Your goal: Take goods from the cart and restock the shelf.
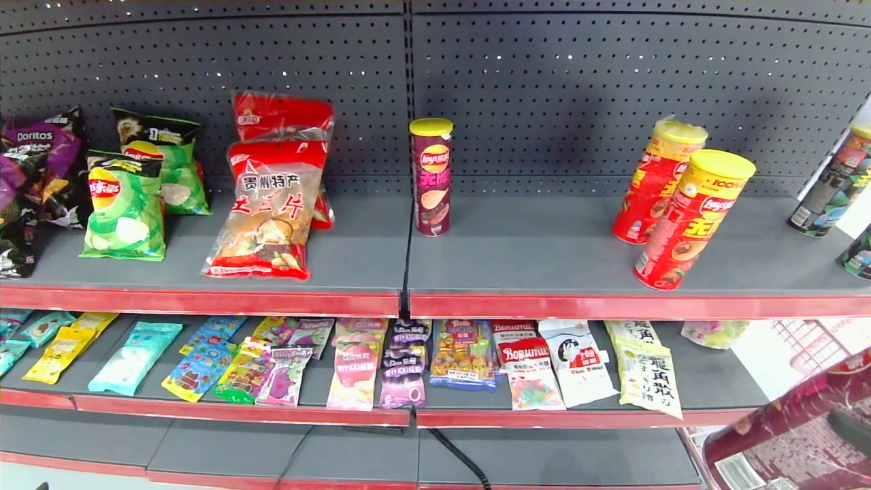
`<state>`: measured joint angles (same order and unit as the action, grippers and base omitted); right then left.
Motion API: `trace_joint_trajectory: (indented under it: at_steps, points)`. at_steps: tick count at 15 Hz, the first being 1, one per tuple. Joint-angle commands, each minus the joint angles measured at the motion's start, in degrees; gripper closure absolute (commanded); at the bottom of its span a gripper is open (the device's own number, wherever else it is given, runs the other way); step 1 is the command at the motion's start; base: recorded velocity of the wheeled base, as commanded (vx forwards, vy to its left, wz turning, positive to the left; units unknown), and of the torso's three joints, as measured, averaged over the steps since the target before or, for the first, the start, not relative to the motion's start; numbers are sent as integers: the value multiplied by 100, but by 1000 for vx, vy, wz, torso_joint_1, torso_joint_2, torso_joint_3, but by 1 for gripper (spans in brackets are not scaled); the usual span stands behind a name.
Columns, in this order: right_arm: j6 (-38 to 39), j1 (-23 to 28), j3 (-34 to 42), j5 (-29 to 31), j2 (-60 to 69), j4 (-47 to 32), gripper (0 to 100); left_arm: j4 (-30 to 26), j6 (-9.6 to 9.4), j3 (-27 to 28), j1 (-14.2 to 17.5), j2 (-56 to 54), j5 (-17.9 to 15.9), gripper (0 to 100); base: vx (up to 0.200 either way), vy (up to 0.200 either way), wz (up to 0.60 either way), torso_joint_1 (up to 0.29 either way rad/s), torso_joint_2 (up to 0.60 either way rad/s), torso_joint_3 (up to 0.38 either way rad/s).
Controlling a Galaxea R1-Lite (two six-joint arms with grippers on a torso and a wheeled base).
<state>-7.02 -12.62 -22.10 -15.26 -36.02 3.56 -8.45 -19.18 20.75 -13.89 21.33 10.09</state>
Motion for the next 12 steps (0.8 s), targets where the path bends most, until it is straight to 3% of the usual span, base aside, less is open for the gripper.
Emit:
trace_joint_trajectory:
  at_steps: [1,12]
  points:
    - [-1,-4,13,-3,-10,-4,100,1,-7,-1,0,2,1,0,0,0,0,0,0,0]
    - [-1,-4,4,-3,-10,-13,100,10,10,-1,0,20,10,0,200,0,0,4,2,2]
